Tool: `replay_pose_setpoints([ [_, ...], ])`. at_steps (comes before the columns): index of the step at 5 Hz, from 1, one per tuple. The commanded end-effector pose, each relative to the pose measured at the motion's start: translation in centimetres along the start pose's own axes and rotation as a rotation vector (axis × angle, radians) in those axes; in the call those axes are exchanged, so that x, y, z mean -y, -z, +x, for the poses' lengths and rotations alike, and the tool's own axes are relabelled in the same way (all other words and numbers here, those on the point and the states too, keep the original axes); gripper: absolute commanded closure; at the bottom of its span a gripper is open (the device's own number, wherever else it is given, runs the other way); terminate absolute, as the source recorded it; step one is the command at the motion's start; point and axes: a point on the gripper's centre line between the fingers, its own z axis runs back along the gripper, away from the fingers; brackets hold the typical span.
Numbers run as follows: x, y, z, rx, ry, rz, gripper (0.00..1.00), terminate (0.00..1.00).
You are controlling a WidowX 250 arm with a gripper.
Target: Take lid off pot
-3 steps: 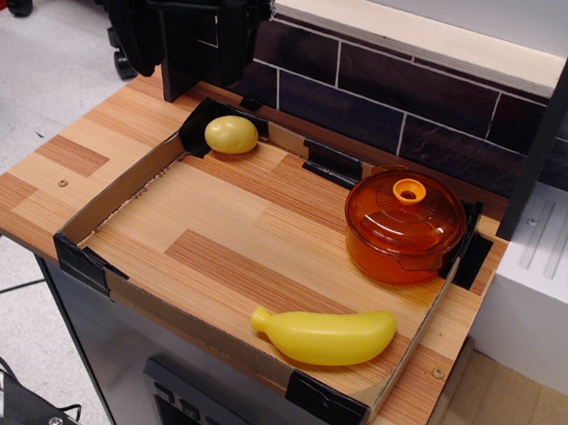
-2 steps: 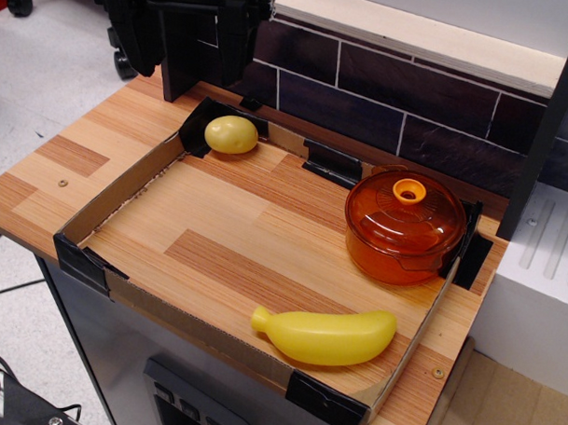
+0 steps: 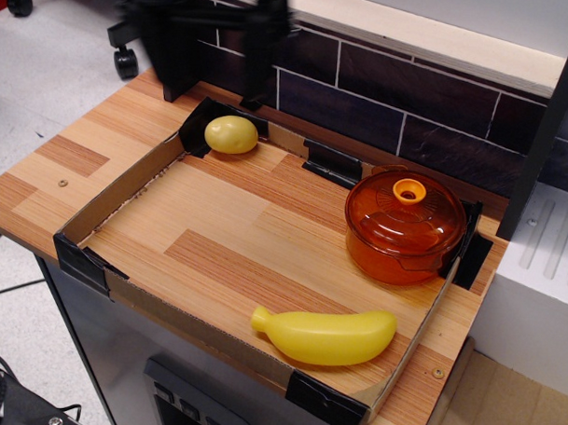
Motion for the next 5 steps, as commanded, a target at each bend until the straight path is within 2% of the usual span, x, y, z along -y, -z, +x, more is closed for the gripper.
replay_pose_setpoints([
  [1, 4.6, 0.7, 1.0, 0.071, 0.009, -0.05, 0.0, 0.0],
  [3, 8.5, 2.4, 2.9, 0.028, 0.006, -0.098, 0.0, 0.0],
  [4, 9.9, 3.2, 3.5, 0.0, 0.009, -0.097, 0.0, 0.0],
  [5, 10.8, 4.2, 3.7, 0.018, 0.029, -0.091, 0.0, 0.0],
])
